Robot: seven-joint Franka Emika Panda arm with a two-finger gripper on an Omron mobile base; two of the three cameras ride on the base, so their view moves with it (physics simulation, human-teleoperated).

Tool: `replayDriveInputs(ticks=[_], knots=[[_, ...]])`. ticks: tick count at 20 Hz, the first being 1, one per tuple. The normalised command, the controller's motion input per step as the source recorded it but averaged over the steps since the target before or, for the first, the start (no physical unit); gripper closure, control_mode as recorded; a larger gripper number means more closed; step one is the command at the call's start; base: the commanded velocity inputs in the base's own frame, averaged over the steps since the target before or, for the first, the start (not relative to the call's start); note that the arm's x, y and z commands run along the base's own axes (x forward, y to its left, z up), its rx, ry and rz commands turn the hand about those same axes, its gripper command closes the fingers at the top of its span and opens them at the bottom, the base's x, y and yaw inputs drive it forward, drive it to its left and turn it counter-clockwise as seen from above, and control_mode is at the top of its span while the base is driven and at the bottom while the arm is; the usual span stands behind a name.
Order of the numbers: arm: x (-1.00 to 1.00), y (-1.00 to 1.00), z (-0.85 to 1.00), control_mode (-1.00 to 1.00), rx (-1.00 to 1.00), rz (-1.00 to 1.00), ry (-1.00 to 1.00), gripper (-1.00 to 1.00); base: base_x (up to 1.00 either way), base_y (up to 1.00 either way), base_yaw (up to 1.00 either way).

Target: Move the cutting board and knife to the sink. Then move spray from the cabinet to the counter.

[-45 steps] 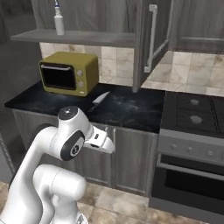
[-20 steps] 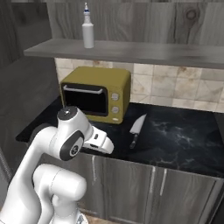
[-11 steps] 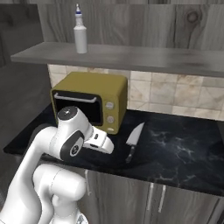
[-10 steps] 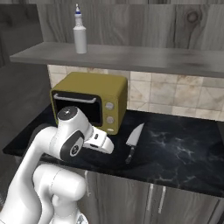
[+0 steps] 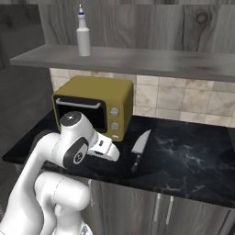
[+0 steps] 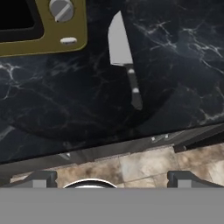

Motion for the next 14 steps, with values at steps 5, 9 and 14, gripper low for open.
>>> replayDriveInputs(ticks=[5,9,14], knots=[[0.00,0.00,0.00,1.00,0.00,0.00,0.00,-1.00,0.33,-0.12,0.07],[0.00,0.00,0.00,1.00,0.00,0.00,0.00,-1.00,0.28,-0.02,0.00],[0.00,0.00,0.00,1.00,0.00,0.00,0.00,-1.00,0.12,-0.03,0.01]])
